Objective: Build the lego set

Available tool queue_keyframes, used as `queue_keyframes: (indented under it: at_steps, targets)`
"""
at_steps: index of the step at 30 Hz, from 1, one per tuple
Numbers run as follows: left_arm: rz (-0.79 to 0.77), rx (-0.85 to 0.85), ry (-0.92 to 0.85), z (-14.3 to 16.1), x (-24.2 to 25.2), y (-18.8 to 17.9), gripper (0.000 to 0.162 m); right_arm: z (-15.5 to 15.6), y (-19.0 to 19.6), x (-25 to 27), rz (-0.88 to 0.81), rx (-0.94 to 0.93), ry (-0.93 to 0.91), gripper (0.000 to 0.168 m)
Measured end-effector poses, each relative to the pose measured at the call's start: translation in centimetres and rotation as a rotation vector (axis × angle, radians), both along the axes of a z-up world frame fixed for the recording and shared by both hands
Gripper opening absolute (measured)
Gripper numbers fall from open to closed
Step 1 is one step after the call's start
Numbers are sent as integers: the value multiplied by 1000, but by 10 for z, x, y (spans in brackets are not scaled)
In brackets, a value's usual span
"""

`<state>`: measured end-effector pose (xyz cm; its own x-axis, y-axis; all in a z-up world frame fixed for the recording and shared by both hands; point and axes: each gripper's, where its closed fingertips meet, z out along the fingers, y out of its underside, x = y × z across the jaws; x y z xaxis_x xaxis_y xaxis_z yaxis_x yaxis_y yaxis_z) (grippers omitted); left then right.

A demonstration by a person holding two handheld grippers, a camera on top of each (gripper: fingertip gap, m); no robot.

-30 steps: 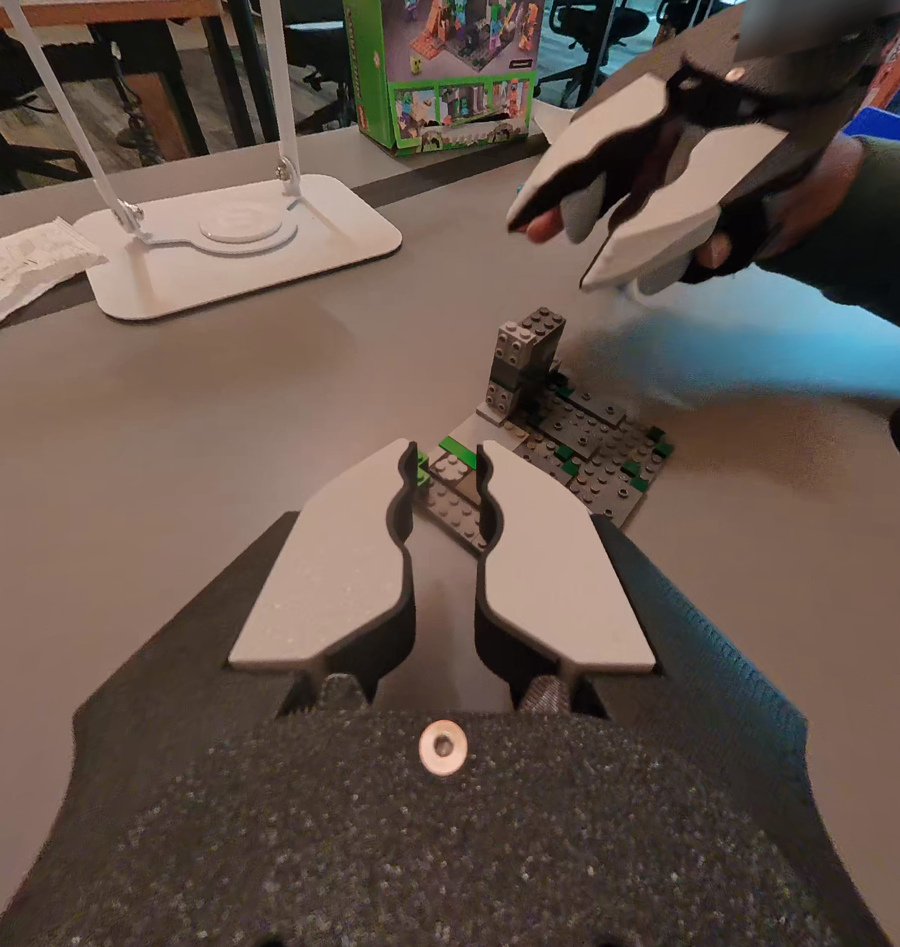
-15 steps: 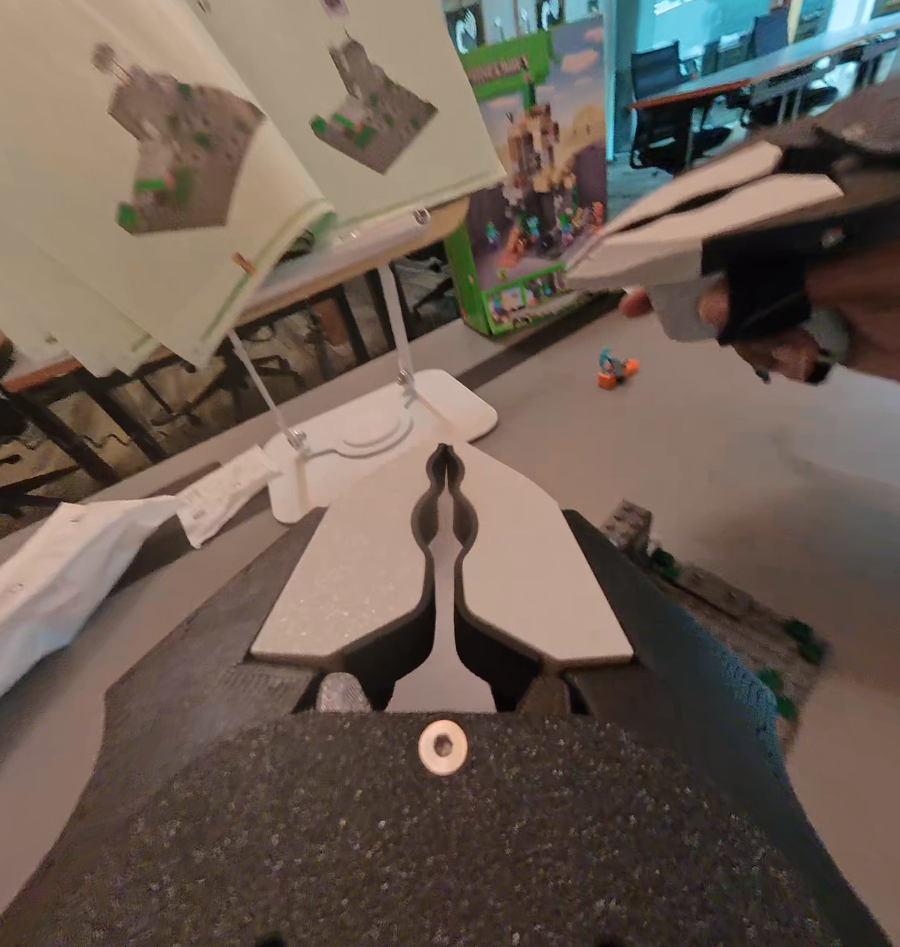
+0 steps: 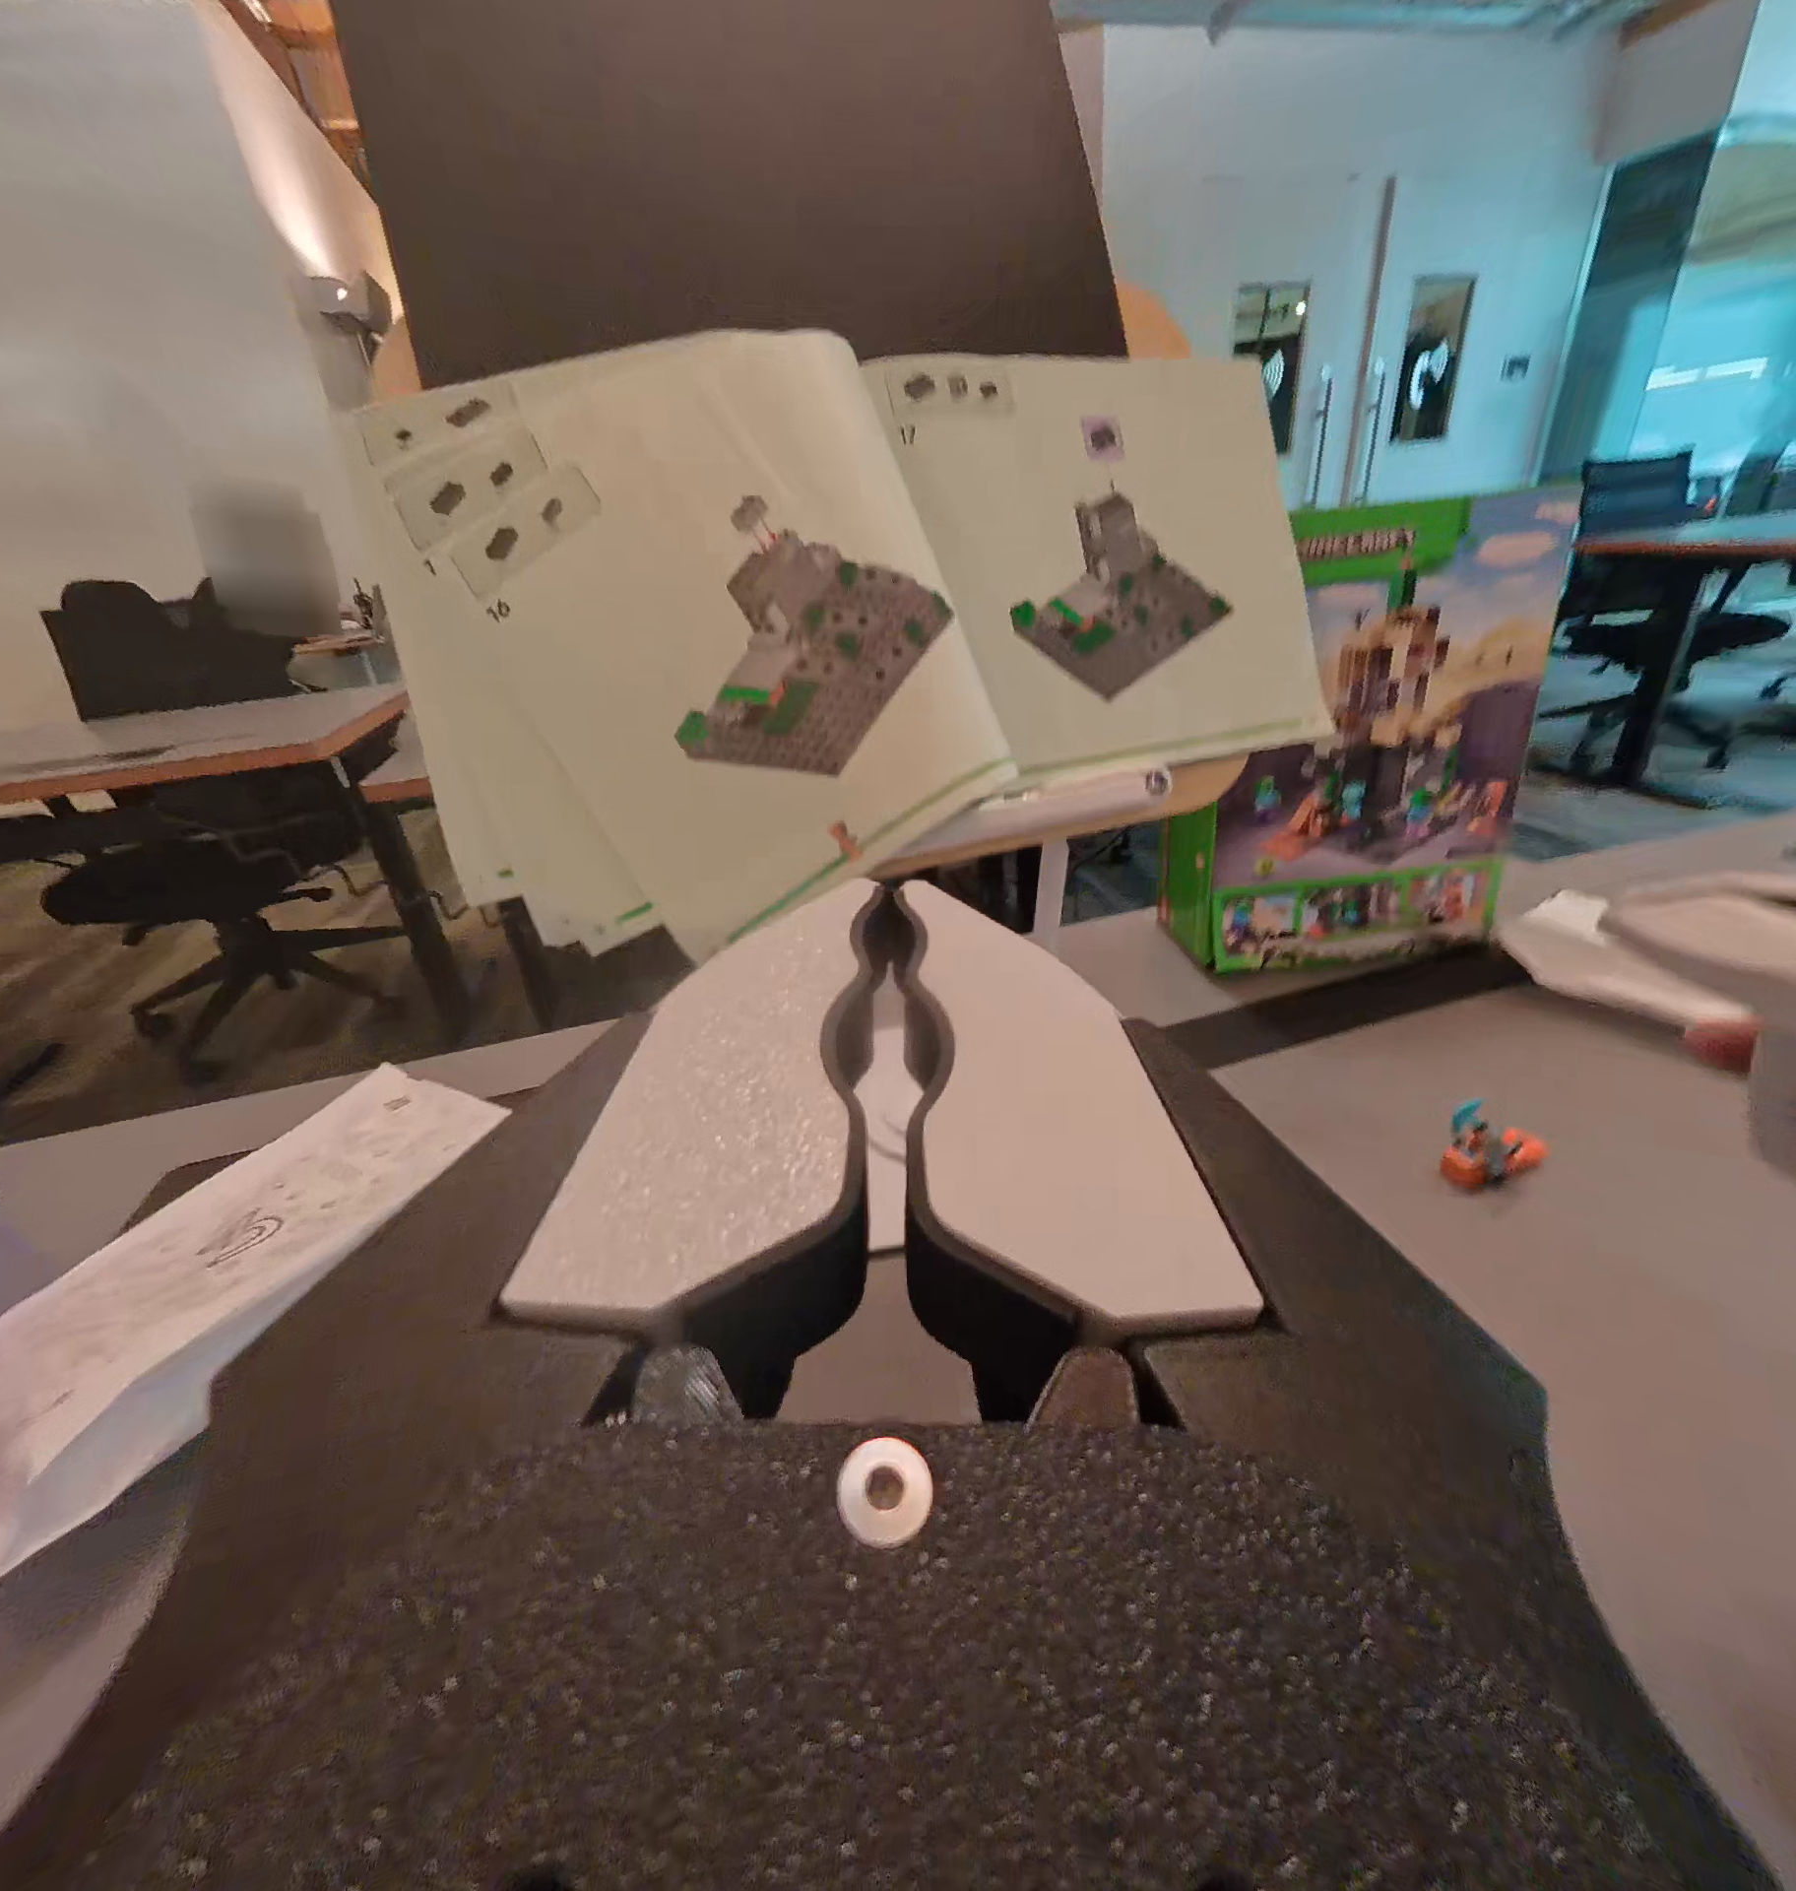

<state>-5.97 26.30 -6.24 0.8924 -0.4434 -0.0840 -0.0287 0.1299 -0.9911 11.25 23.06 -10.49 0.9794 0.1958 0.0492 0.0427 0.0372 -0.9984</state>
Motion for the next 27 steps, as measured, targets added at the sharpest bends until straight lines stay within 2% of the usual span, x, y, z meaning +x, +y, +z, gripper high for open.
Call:
queue_keyframes:
  at_steps: [5, 11, 13, 19, 23, 27]
  targets:
    - [-21, 12, -44, 25, 9, 11, 0, 14, 3, 15, -43, 18, 3, 0]
    - [-28, 9, -33, 29, 16, 25, 0, 73, 32, 25, -83, 39, 17, 0]
    - [-12, 23, -8, 27, 10, 25, 0, 83, 41, 27, -84, 40, 29, 0]
    - [20, 16, 20, 17, -11, 30, 0, 56, 54, 29, -99, 0, -50, 0]
    - [32, -8, 13, 9, -23, 34, 0, 47, 53, 32, -102, -25, -14, 0]
    - [22, 26, 13, 23, -29, 24, 0, 45, 48, 32, -113, -31, -36, 0]
